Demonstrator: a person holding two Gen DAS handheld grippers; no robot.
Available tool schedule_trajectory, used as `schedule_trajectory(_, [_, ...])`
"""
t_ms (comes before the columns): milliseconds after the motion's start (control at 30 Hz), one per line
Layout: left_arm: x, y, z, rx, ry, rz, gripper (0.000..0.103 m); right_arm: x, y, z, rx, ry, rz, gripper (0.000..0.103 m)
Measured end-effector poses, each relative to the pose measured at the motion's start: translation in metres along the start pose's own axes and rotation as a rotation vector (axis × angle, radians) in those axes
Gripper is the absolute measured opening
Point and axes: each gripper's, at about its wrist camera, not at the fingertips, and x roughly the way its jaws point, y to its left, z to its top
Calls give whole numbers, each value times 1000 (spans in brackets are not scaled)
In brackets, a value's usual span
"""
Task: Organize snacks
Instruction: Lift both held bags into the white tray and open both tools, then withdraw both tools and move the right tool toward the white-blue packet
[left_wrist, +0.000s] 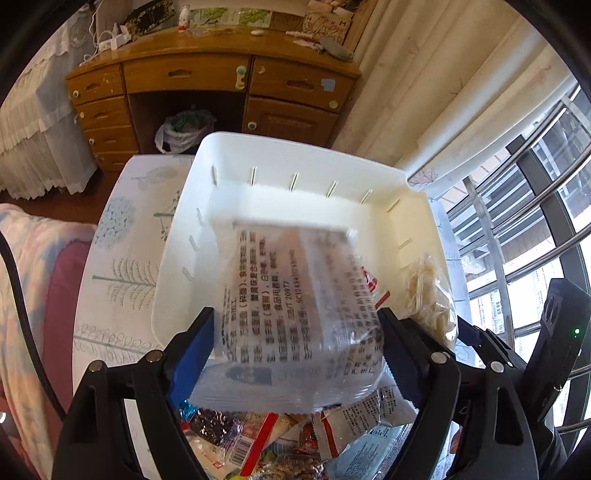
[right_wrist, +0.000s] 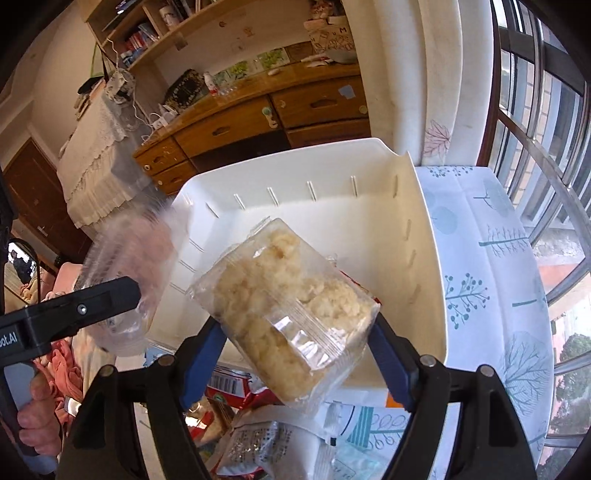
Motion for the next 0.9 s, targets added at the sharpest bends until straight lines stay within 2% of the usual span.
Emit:
schedule_trajectory(67, [-2,3,-1,-23,-2,-14,88,-2,-4,-2,22,-6,21,87])
schedule_trajectory(167, [-13,3,-3,-30,-28,-17,97,-4,-7,-3,38,-5,24,88])
schedule_trajectory(300, [-35,-2,-9,-17,-58,4,97,-9,-6,-5,43,3,44,88])
schedule_trajectory(467, [-69,3,-26,-57,-114,17,97,-23,4,-7,19,-4,87,88])
schedule_trajectory(700, [-113,32,-76,-174,-167,78,97,-39,26,-17,-37,9,159,88])
schedule_trajectory(900, [-141,57,-121,-277,-208,117,97,-49,44,-33,-107,26,185,88])
